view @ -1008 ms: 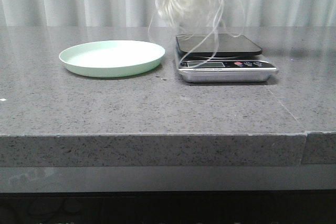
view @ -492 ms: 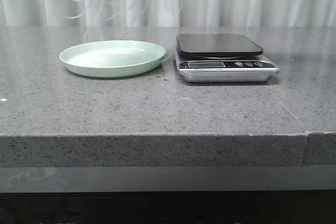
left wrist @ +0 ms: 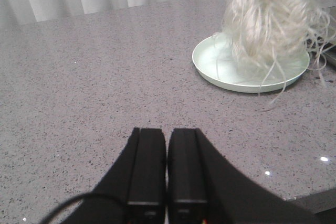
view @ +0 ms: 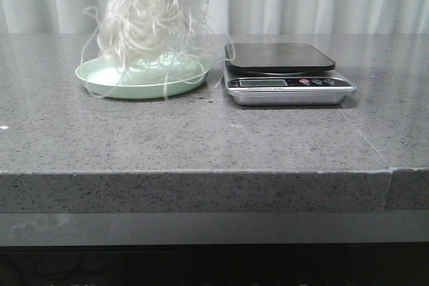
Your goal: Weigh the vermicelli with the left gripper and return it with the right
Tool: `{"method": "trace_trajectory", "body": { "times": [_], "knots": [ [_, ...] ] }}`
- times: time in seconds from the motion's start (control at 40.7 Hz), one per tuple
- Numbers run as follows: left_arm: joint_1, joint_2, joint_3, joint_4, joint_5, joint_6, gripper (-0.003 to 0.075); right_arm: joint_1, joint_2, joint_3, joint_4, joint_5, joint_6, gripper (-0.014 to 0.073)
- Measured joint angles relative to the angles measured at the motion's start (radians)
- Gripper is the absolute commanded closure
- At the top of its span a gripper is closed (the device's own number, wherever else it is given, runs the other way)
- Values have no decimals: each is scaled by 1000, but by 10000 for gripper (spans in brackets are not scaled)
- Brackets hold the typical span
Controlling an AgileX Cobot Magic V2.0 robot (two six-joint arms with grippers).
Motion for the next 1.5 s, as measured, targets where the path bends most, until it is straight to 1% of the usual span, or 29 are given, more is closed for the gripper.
{"method": "trace_trajectory", "body": {
  "times": [0.369,0.418,0.467,0.516,0.59,0.615,0.664,0.885,1.033,1.107,1.18,1.23,1.279,1.352,1.377,1.402,1.5],
  "knots": [
    [0,0,0,0,-2,0,582,7,38,0,-4,-2,2,431],
    [0,0,0,0,-2,0,582,7,38,0,-4,-2,4,395],
    [0,0,0,0,-2,0,582,7,39,0,-4,-2,4,335],
    [0,0,0,0,-2,0,582,7,39,0,-4,-2,4,250],
    [0,0,0,0,-2,0,582,7,39,0,-4,-2,4,151],
    [0,0,0,0,-2,0,582,7,39,0,-1,-2,4,100],
    [0,0,0,0,-2,0,582,7,39,0,14,-4,6,76],
    [0,0,0,0,-2,0,582,7,39,-8,55,-12,7,76],
    [0,0,0,0,-2,0,582,2,39,-74,58,-12,7,81],
    [0,0,0,0,-2,0,582,-13,39,-121,62,-12,7,100],
    [0,0,0,0,-2,0,582,-36,39,-177,64,-12,7,154],
    [0,0,0,0,-2,0,582,-52,39,-208,64,-12,7,209],
    [0,0,0,0,-2,0,582,-75,39,-238,64,-12,19,283],
    [0,0,0,0,-2,0,582,-115,39,-272,64,-12,40,438],
    [0,0,0,0,-2,0,582,-130,39,-284,64,-12,48,447],
    [0,0,0,0,-2,0,582,-142,39,-294,64,-12,53,431],
    [0,0,0,0,-2,0,582,-194,39,-320,64,-10,65,437]
  ]
}}
